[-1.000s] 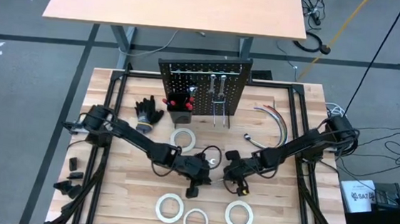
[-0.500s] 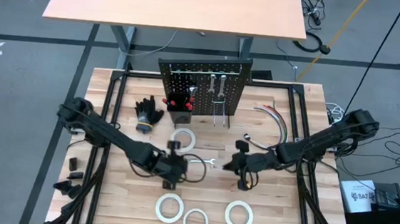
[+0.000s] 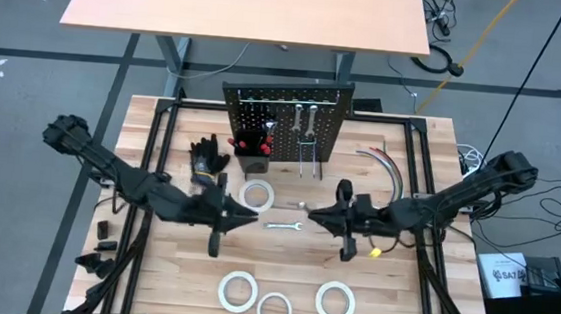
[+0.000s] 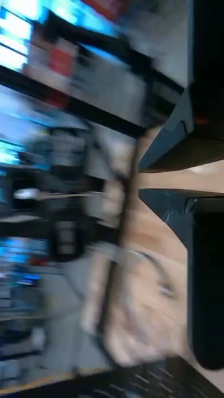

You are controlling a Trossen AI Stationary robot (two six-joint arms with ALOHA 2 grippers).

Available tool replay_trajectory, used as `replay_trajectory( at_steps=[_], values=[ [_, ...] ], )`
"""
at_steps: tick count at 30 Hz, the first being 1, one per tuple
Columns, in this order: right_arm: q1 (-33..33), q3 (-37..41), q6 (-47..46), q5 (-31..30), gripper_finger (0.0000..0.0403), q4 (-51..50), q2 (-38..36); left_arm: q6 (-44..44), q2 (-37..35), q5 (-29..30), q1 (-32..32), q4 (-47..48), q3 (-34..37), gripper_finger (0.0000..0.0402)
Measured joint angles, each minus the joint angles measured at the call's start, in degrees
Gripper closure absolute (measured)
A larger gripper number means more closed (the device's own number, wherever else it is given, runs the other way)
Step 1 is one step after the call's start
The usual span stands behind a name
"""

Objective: Hang tools onto peg board
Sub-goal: Hang the silver wrench on the peg board

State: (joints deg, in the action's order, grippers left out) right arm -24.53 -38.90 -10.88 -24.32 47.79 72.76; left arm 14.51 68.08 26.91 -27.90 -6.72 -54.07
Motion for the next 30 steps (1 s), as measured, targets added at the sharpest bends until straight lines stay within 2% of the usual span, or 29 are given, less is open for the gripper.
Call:
replay_trajectory(
  at_steps=[2, 6, 14, 20, 30],
  values=[
    [-0.3, 0.0, 1.6, 0.0, 0.0398, 4.5, 0.4, -1.5, 0.0, -0.3, -0.2, -7.8, 1.3, 0.0346],
    [-0.3, 0.0, 2.5, -0.2, 0.0398, 9.8, 1.9, -5.3, 2.8, -3.8, -0.4, -15.0, 1.5, 0.0327],
    [-0.2, -2.9, 1.2, -1.7, 0.0398, 11.9, 8.1, -8.4, 9.2, -5.4, 0.3, -25.7, 1.5, 0.0238],
    [-0.3, -8.5, 3.9, -1.1, 0.0398, 11.9, 13.1, -8.5, 10.3, -4.7, 1.7, -27.3, 1.5, 0.0197],
    [-0.3, -10.2, 2.4, -0.5, 0.0398, 9.8, 14.1, -10.9, 10.1, -1.8, 2.3, -27.7, 1.5, 0.0191]
  ],
)
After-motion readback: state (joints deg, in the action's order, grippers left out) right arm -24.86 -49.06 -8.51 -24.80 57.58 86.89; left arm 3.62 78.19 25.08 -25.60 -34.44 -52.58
